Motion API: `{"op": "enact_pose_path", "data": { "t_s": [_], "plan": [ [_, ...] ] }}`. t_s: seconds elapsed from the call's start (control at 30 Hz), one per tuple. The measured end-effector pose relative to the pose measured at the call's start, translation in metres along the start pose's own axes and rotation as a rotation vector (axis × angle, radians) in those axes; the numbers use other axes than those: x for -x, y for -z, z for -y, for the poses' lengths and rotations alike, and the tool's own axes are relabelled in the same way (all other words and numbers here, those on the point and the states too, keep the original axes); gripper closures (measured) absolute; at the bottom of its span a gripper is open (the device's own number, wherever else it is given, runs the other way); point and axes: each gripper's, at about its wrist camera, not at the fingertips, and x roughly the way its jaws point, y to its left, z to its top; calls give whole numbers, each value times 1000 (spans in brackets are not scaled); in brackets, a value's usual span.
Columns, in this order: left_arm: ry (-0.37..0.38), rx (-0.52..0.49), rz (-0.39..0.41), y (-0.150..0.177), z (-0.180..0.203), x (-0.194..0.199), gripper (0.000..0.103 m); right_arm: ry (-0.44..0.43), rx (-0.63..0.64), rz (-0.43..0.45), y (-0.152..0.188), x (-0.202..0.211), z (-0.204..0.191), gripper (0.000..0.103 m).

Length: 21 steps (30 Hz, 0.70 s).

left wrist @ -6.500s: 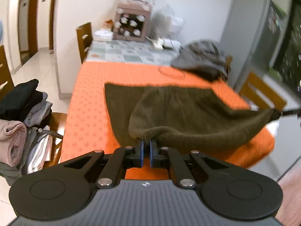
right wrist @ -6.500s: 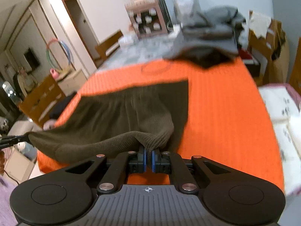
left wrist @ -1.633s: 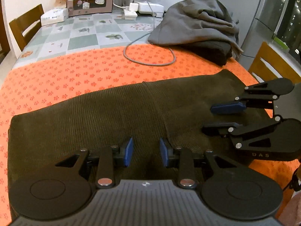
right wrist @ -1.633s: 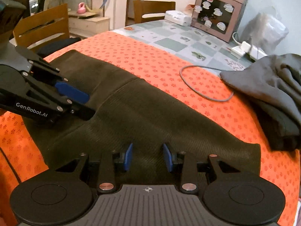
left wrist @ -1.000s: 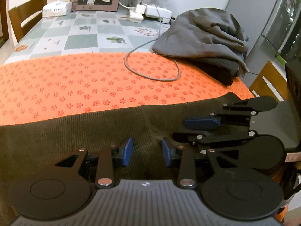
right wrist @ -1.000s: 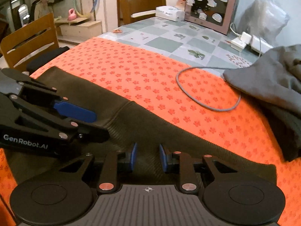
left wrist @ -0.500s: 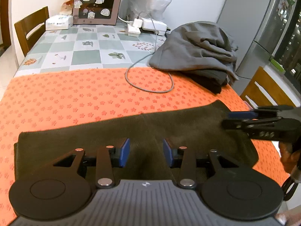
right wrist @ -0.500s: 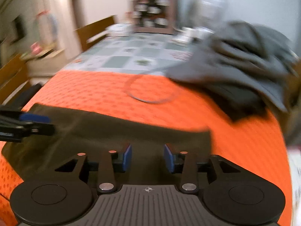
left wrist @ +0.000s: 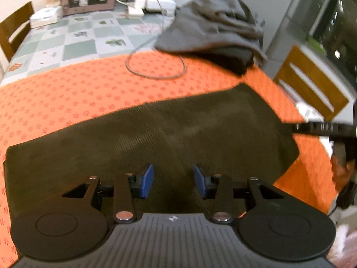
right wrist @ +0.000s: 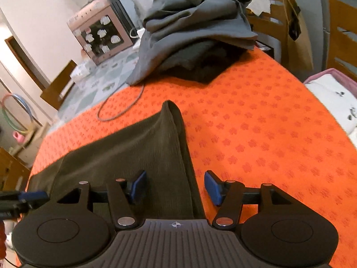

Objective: Fold clothes

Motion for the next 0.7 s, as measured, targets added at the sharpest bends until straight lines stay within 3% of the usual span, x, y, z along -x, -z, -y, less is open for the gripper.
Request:
{"op": "enact_pose_path", "data": {
  "t_s": [0.37, 0.4, 0.47, 0.5, 0.7],
  "plan": [
    [-65, -39, -89, -5, 7, -21, 56, -141, -105, 16, 5, -29, 16, 42],
    [-71, -38, -94, -6, 9, -21, 56, -147, -111, 15, 5, -30, 17, 45],
    [-91, -36, -107, -10, 13, -19, 56, -156, -142, 3, 3, -30, 22, 63],
    [-101, -35, -113, -12, 15, -19, 56, -166, -156, -7, 2, -30, 24, 83],
    [-52, -32, -39, -50, 45, 2, 55, -201, -163, -14, -3, -25, 21, 88]
  ]
}}
